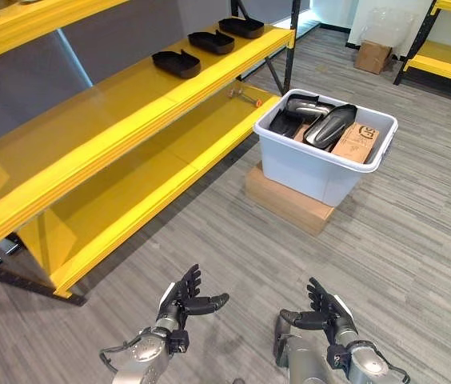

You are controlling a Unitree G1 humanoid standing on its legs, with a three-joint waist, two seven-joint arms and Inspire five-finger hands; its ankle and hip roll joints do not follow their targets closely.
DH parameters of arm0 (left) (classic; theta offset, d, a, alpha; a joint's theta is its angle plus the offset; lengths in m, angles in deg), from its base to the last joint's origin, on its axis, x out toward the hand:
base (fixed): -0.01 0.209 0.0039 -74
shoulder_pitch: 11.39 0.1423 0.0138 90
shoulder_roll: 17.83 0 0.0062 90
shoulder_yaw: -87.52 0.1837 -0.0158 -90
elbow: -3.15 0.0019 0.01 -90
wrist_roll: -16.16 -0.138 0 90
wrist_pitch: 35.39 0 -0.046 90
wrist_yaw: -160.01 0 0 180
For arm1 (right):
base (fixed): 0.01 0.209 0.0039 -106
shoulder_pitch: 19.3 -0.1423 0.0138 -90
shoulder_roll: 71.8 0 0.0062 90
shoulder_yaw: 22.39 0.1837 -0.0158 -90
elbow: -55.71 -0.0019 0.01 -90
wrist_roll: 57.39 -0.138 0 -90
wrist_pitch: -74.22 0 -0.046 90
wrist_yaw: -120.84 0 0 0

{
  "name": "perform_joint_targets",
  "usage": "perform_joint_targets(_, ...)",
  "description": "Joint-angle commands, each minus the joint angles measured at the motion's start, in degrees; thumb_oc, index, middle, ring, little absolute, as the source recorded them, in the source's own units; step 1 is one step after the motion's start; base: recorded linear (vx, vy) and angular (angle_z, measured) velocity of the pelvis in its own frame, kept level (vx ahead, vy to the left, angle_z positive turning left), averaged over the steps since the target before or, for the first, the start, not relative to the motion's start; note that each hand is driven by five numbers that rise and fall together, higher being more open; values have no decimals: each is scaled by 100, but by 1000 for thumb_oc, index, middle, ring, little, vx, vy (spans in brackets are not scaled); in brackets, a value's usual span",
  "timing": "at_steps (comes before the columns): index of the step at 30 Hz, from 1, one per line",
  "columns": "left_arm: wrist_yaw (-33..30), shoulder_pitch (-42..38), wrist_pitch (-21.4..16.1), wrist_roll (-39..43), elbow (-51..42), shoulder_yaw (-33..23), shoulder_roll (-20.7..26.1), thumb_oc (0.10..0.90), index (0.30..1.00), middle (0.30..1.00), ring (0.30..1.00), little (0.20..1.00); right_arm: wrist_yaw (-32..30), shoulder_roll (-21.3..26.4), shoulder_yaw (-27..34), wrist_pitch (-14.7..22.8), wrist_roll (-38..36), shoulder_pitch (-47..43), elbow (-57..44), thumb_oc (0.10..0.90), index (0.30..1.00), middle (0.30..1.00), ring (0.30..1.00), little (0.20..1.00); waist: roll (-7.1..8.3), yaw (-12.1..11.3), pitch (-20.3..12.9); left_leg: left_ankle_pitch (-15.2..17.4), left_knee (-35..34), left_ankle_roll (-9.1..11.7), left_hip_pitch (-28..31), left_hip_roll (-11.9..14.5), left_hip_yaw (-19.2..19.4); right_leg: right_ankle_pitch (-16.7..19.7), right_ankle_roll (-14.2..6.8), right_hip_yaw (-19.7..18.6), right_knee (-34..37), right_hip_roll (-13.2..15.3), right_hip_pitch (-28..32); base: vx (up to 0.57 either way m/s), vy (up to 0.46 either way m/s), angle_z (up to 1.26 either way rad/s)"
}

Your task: Move parts from the plastic box to the shelf.

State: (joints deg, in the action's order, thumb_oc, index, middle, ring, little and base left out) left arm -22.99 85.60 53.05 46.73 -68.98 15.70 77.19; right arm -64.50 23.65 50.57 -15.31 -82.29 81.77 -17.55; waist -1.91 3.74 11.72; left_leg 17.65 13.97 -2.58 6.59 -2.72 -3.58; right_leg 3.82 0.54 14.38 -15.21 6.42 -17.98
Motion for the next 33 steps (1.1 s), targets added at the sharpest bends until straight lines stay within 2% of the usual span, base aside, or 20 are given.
perform_joint_targets(1,168,-294,-451,-157,-616,-118,151,900,1000,1000,1000,1000,83,122,101,405,-106,-313,-197,900,1000,1000,1000,1000,194,74,-287,-309,601,104,246,41,202,170,-637,-326,349,99,181,276,-109,13)
perform_joint_targets(2,153,-305,-459,-88,-618,-122,131,900,1000,1000,1000,1000,85,140,111,421,-182,-345,-226,900,1000,1000,1000,1000,161,77,-315,-298,526,139,334,110,209,106,-612,-263,338,54,182,491,-209,-1)
perform_joint_targets(3,128,-381,-454,-36,-640,-59,90,900,1000,1000,1000,1000,94,207,158,437,-252,-326,-261,900,1000,1000,1000,1000,43,149,-441,-721,309,339,568,387,121,-158,-478,-201,67,-131,201,449,-206,-10)
perform_joint_targets(5,139,-400,-468,-24,-634,-47,91,900,1000,1000,1000,1000,93,207,168,422,-266,-329,-263,900,1000,1000,1000,1000,67,172,-461,-802,255,368,546,401,99,-154,-469,-210,109,-119,235,274,-148,11)
perform_joint_targets(6,132,-501,-477,-32,-603,24,85,900,1000,1000,1000,1000,96,233,177,443,-266,-299,-257,900,1000,1000,1000,1000,48,235,-511,-1194,467,539,435,568,31,-330,-353,-353,221,-325,362,159,-118,27)
perform_joint_targets(7,132,-503,-477,-32,-601,24,88,900,1000,1000,1000,1000,96,229,177,443,-266,-300,-257,900,1000,1000,1000,1000,70,248,-525,-1225,451,536,416,546,17,-305,-355,-348,248,-301,356,283,-208,38)
perform_joint_targets(8,137,-606,-506,37,-604,85,42,900,1000,1000,1000,1000,89,240,160,445,-311,-322,-199,900,1000,1000,1000,1000,125,224,-518,-1879,1240,699,77,592,4,-427,-202,-422,442,-413,643,188,-146,36)
perform_joint_targets(10,81,-686,-538,123,-657,121,27,900,1000,1000,1000,1000,60,314,150,497,-368,-395,-219,900,1000,1000,1000,1000,269,122,-431,-2325,2269,806,-397,371,-105,-448,-90,-517,615,-433,919,214,-156,9)
perform_joint_targets(13,95,-668,-529,96,-796,140,59,900,1000,1000,1000,1000,29,389,156,505,-308,-406,-313,900,1000,1000,1000,1000,445,-54,-277,-2040,2590,605,-955,325,-10,-500,-22,-700,752,-400,1235,190,-69,-33)
perform_joint_targets(16,76,-605,-507,155,-741,162,62,900,1000,1000,1000,1000,-70,398,159,543,-301,-501,-288,900,1000,1000,1000,1000,566,-244,-191,-1539,1640,411,-1517,565,76,-623,-162,-918,816,-326,1497,220,64,-29)
perform_joint_targets(17,64,-586,-513,149,-731,161,82,900,1000,1000,1000,1000,-99,400,164,562,-290,-527,-276,900,1000,1000,1000,1000,547,-256,-215,-1585,993,429,-1636,786,32,-682,-207,-950,824,-328,1532,289,179,-47)
perform_joint_targets(18,33,-540,-517,136,-735,153,88,900,1000,1000,1000,1000,-130,384,160,573,-275,-544,-242,900,1000,1000,1000,1000,491,-337,-209,-1842,-41,525,-1557,1152,-8,-827,-273,-1043,801,-349,1648,270,190,-59)
perform_joint_targets(20,4,-516,-503,103,-691,147,89,900,1000,1000,1000,1000,-167,352,146,583,-281,-573,-210,900,1000,1000,1000,1000,355,-420,-253,-2428,-1026,625,-1553,1512,-240,-966,-299,-1149,744,-421,1735,231,156,-48)
perform_joint_targets(21,3,-513,-504,101,-690,148,86,900,1000,1000,1000,1000,-168,355,144,584,-281,-569,-211,900,1000,1000,1000,1000,356,-428,-238,-2476,-1131,635,-1473,1525,-219,-981,-290,-1156,733,-425,1754,307,209,-40)
perform_joint_targets(22,-16,-471,-508,49,-685,65,69,900,1000,1000,1000,1000,-199,331,137,585,-276,-607,-186,900,1000,1000,1000,1000,242,-563,-279,-2717,-1762,754,-1575,1631,-662,-1114,-352,-1371,755,-436,1966,303,241,-54)
perform_joint_targets(24,7,-481,-518,83,-577,27,37,900,1000,1000,1000,1000,-142,271,164,529,-300,-567,-164,900,1000,1000,1000,1000,105,-498,-340,-2740,-1709,882,-1414,1779,-300,-1296,-410,-1401,660,-382,2114,248,265,-56)
perform_joint_targets(26,32,-499,-524,76,-519,66,53,900,1000,1000,1000,1000,-79,159,143,486,-305,-507,-124,900,1000,1000,1000,1000,75,-545,-421,-2689,-1715,886,-1243,1773,-245,-1292,-506,-1423,567,-227,2166,220,306,-98)
perform_joint_targets(29,44,-553,-542,80,-564,79,122,900,1000,1000,1000,1000,-16,90,183,425,-359,-448,-228,900,1000,1000,1000,1000,158,-508,-416,-2210,-931,784,-1442,1391,-34,-1122,-726,-1475,651,226,2299,195,317,-61)
perform_joint_targets(30,45,-553,-542,80,-563,80,124,900,1000,1000,1000,1000,-16,88,184,423,-359,-447,-230,900,1000,1000,1000,1000,167,-510,-418,-2185,-891,776,-1461,1378,-31,-1124,-735,-1478,654,239,2299,117,293,-26)
perform_joint_targets(33,48,-629,-541,76,-629,146,221,900,1000,1000,1000,1000,12,11,172,367,-333,-452,-246,900,1000,1000,1000,1000,195,-501,-470,-1606,-231,592,-1599,935,180,-831,-986,-1521,756,788,2276,124,344,-9)
